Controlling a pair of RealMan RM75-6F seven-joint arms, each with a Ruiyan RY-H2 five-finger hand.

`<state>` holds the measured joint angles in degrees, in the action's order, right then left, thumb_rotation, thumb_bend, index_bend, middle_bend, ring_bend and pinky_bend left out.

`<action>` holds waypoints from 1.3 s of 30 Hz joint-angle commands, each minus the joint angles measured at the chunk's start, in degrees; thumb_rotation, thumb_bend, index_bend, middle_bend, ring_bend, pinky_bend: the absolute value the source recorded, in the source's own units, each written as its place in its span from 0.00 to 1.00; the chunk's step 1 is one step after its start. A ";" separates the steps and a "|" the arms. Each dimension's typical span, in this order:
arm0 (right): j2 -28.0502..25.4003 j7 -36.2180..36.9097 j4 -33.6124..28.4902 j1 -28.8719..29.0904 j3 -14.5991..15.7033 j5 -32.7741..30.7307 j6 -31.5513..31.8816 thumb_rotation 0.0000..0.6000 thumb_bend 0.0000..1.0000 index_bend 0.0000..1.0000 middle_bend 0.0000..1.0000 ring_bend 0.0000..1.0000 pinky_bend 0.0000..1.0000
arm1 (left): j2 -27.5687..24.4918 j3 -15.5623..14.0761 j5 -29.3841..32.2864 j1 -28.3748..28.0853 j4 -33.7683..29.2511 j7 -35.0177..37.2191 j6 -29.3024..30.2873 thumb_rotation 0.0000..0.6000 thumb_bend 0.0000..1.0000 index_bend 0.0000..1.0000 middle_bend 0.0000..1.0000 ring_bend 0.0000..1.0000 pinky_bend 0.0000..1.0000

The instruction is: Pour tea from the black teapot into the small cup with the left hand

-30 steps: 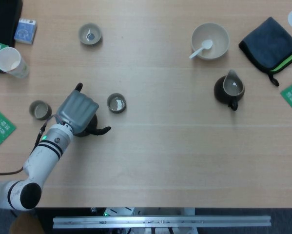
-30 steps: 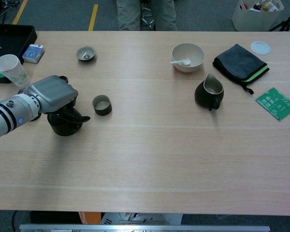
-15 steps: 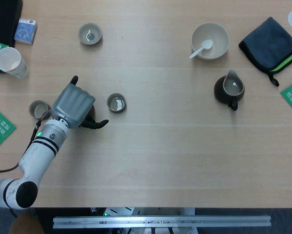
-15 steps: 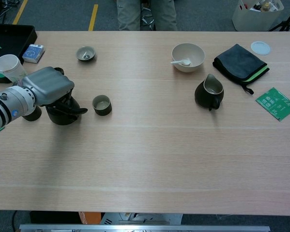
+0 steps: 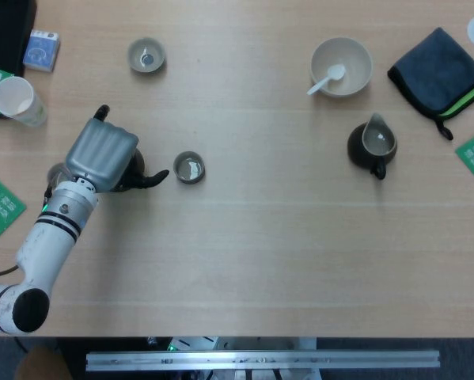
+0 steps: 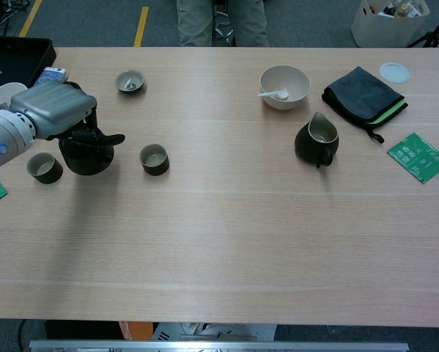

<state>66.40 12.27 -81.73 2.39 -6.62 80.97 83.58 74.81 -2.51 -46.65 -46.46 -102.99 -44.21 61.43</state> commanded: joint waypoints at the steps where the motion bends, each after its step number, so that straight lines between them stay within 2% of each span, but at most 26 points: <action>1: -0.05 -0.02 -0.05 0.00 0.03 0.11 0.07 1.00 0.01 0.18 0.20 0.13 0.14 | 0.40 0.71 0.50 0.58 0.58 0.25 1.30 0.07 0.15 0.93 1.00 0.97 0.14; 4: -0.11 -0.10 -0.06 -0.01 0.06 0.14 0.10 1.00 0.01 0.18 0.20 0.13 0.14 | 1.11 1.45 0.48 1.23 1.01 0.45 3.11 0.37 0.15 0.95 1.00 0.99 0.15; 7: -0.18 -0.18 -0.19 -0.07 0.10 0.13 0.15 1.00 0.01 0.18 0.20 0.13 0.14 | 1.86 2.30 0.03 2.03 1.36 1.21 4.84 0.50 0.15 0.97 1.00 1.00 0.15; 11: -0.19 -0.22 -0.23 -0.13 0.16 0.12 0.19 1.00 0.01 0.18 0.20 0.13 0.14 | 2.44 3.10 -0.30 2.74 1.62 1.63 6.13 0.56 0.15 0.98 1.00 1.00 0.15; 18: -0.25 -0.25 -0.33 -0.17 0.15 0.15 0.32 1.00 0.01 0.18 0.20 0.13 0.14 | 2.86 4.45 1.45 3.43 1.61 1.61 6.75 0.35 0.15 0.99 1.00 1.00 0.15; 21: -0.28 -0.31 -0.38 -0.20 0.17 0.08 0.27 1.00 0.01 0.18 0.20 0.13 0.14 | 2.92 4.88 2.80 3.44 1.43 1.02 6.60 0.20 0.16 0.99 1.00 1.00 0.15; 28: -0.38 -0.56 -0.61 -0.23 0.17 0.06 0.34 1.00 0.01 0.18 0.20 0.13 0.14 | 3.56 5.68 3.98 3.64 1.79 0.52 6.94 0.02 0.25 0.99 1.00 1.00 0.15; 32: -0.42 -0.64 -0.71 -0.23 0.14 0.08 0.42 1.00 0.01 0.18 0.20 0.13 0.14 | 4.19 5.97 3.73 3.96 2.52 0.85 7.30 0.01 0.36 0.99 1.00 1.00 0.16; 39: -0.48 -0.97 -0.90 -0.19 0.09 0.01 0.42 1.00 0.01 0.18 0.20 0.13 0.14 | 4.77 6.29 1.89 4.54 3.68 2.00 7.52 0.02 0.45 1.00 1.00 1.00 0.17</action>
<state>65.92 11.30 -82.64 2.19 -6.53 80.99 84.00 79.50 3.75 -44.57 -42.02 -99.47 -42.35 68.88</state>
